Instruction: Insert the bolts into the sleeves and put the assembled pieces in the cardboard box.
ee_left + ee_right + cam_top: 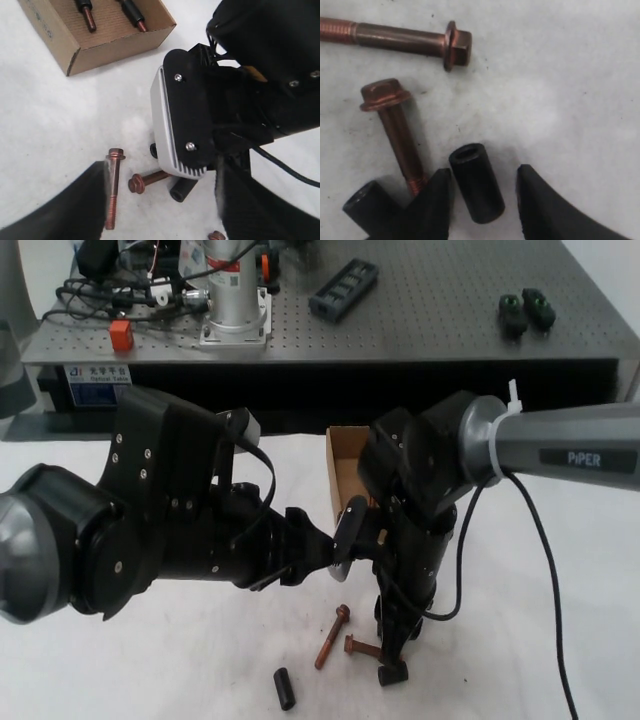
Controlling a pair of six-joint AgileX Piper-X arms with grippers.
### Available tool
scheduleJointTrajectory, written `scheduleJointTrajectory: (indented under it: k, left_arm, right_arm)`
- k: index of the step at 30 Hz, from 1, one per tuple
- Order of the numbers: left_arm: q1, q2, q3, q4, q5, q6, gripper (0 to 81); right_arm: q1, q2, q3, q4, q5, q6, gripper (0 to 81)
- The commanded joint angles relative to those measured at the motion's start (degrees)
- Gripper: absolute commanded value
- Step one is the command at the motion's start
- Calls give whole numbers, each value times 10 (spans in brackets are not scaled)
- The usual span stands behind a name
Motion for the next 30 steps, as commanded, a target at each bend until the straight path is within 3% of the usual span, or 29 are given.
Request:
scheduleJointTrajectory:
  k: [1,6,9,13,20,26,30]
  left_arm:
    - [2,-6,-1,2,-5,12,444]
    - [2,-6,-1,2,-5,12,444]
    - [2,-6,-1,6,-5,20,444]
    - [2,-6,-1,30,-5,106,444]
    - [2,-6,-1,61,-6,171,444]
    - [-5,37,-43,127,-6,223,397]
    - [-24,98,-106,208,-17,284,368]
  right_arm:
    - [0,4,0,-2,-3,-7,306]
    - [0,4,0,-1,-3,-7,302]
    - [0,5,0,-2,-3,-7,224]
    - [0,11,0,-14,-3,-7,126]
    - [-5,11,0,-52,-3,-4,32]
    - [-52,1,0,-60,7,93,2]
    - [-88,-34,1,-52,-45,115,2]
